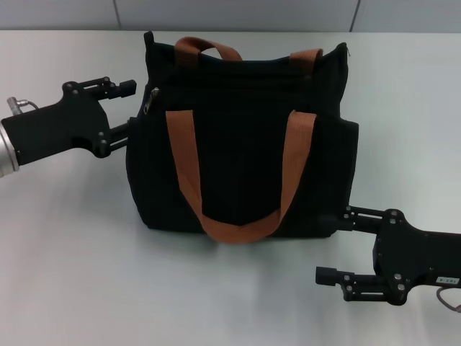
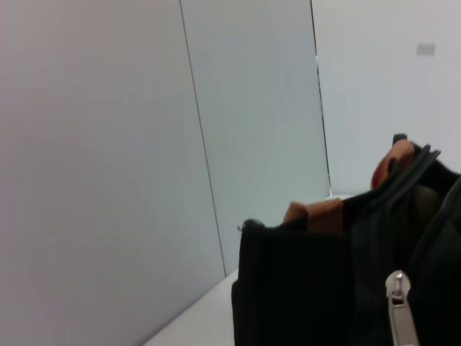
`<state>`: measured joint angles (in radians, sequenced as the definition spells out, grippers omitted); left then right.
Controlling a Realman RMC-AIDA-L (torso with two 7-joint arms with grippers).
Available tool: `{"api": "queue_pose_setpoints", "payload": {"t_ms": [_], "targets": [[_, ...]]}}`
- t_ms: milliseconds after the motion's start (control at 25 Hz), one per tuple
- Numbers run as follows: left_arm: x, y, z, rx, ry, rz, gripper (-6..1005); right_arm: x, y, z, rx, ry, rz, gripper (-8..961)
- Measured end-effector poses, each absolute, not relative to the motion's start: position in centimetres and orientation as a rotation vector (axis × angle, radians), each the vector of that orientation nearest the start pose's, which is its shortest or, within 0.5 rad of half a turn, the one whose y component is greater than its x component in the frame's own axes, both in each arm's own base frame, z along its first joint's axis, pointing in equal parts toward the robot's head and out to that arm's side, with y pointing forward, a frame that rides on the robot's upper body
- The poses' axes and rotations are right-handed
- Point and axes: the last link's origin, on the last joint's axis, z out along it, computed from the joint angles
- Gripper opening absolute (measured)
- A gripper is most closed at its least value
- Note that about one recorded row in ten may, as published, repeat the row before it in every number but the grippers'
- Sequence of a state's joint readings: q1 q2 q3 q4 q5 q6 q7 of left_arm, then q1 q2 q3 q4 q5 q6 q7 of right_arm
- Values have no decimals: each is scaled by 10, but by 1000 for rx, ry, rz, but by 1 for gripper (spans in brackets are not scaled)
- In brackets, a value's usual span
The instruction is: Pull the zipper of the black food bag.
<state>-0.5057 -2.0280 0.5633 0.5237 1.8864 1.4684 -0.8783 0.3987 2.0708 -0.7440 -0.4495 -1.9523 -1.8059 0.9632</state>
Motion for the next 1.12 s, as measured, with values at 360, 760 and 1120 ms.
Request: {"api": "queue_pose_setpoints", "payload": {"t_ms": [360,760,1120], "targets": [[-291,335,30,-2451,-160,-696,483,279,243,-29,-2863,347,998,745],[-287,330,33,-2460,-136,-749,38,278,243,-27,-2840,356,1028,744],[-288,322,38,-2387,-75,-786,20,258,247,-15,-2786,420,1282,745]]}}
